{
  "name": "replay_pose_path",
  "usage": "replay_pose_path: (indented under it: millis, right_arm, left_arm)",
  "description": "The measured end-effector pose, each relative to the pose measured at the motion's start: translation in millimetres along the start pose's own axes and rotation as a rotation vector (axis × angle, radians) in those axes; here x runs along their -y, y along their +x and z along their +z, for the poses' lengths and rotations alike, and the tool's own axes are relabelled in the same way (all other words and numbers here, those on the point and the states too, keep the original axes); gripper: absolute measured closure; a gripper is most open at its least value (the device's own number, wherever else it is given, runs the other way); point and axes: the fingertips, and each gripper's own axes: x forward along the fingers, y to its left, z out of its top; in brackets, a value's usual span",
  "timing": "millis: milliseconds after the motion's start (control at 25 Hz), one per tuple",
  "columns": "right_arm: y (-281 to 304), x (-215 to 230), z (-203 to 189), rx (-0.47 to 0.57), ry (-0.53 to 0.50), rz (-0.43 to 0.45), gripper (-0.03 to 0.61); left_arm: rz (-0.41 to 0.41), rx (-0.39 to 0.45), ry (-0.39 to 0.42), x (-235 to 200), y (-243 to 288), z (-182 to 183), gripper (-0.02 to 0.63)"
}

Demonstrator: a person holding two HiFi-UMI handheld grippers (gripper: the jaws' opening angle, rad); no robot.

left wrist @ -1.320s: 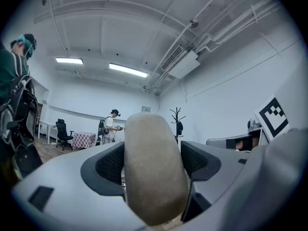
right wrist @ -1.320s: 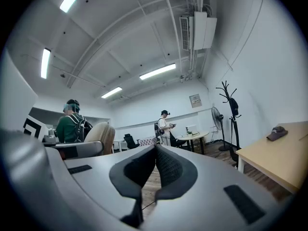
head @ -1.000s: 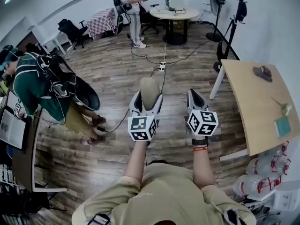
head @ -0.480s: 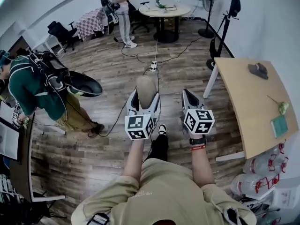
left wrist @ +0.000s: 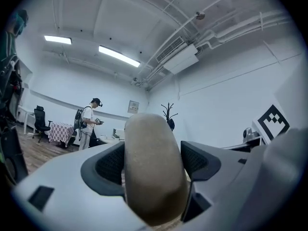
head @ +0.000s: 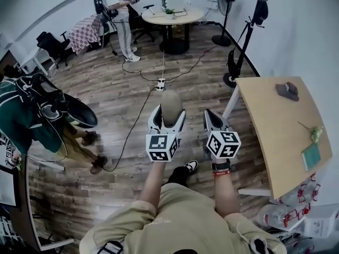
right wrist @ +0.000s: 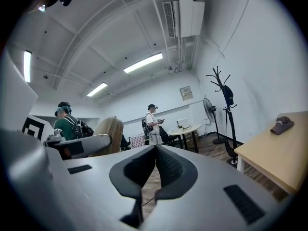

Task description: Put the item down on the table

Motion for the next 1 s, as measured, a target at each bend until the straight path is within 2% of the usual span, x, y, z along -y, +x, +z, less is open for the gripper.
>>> replay_pose_path:
  millis: [200,400,600,1000]
  right_arm:
    - [63,43,19,-0.024,0.045,-0.056,0.562]
    - [92,107,43,-0.003,0.071,-0.178,0.561]
    - [89,174,69,0.036,0.081,-0.287,0.561]
    - [43,282,107,0.119,0.090,-0.532,0.561]
  left_arm:
    - [-0.048,-0.018,0.002,-26,92,13,0.252]
    - [-0.160,-0.047,-0.001,-11,179,12,0.252]
    - [-0.291,-0.065,0.001,43,251,7,0.252]
    - [-0.599,-0.068,0.007,175,341,5,0.252]
